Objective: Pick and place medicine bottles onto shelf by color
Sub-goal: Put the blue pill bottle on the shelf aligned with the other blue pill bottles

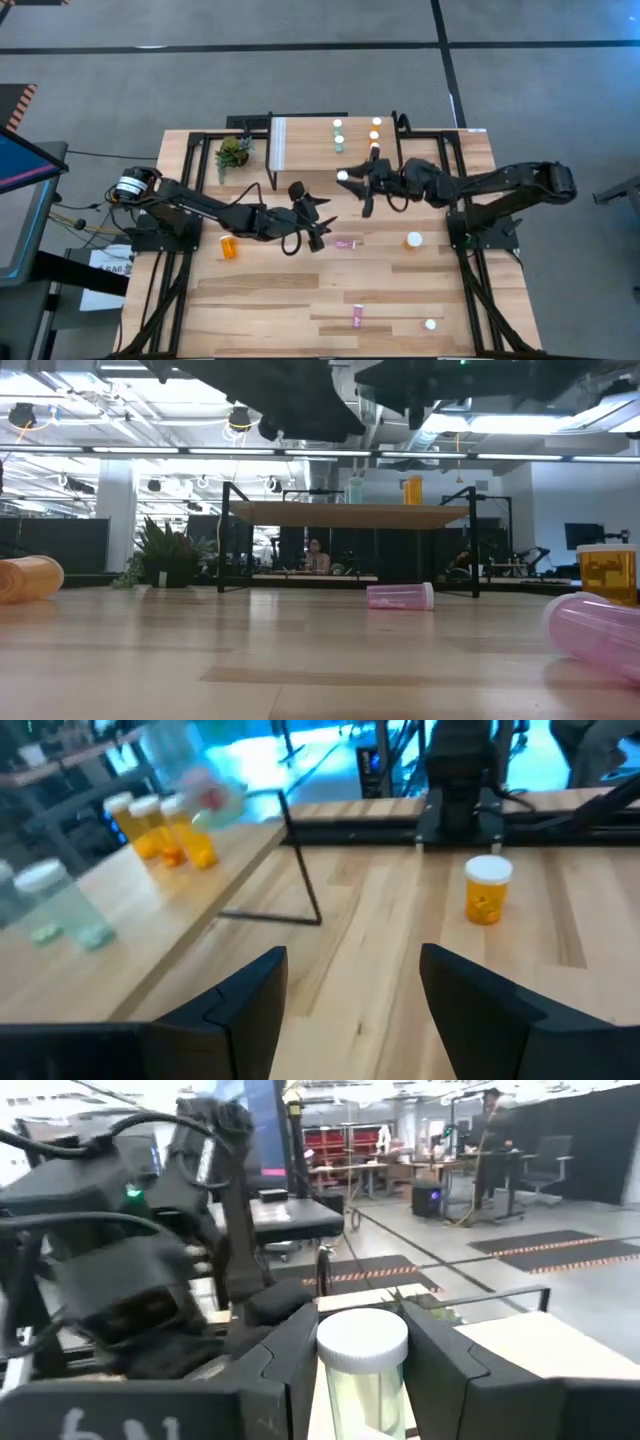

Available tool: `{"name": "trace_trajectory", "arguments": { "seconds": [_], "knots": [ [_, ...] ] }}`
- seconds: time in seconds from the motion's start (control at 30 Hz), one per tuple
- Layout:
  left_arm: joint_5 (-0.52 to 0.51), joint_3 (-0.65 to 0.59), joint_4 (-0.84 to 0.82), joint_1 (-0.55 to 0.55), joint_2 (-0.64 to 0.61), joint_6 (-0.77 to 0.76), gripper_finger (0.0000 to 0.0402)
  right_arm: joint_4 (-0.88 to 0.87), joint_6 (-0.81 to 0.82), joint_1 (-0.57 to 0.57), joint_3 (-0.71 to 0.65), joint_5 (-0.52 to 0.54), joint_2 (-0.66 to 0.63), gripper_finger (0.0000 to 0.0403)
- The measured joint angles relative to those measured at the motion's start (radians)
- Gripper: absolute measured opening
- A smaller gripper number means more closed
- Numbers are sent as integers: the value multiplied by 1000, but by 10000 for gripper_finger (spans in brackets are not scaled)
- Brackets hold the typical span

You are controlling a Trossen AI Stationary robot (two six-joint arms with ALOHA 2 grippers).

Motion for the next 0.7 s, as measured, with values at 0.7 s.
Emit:
{"name": "trace_trajectory", "arguments": {
  "seconds": [0.7],
  "knots": [
    [101, -352, 522, 35, -69, -60, 220, 452, 2, -138, -62, 37, 311, 137]
  ]
}}
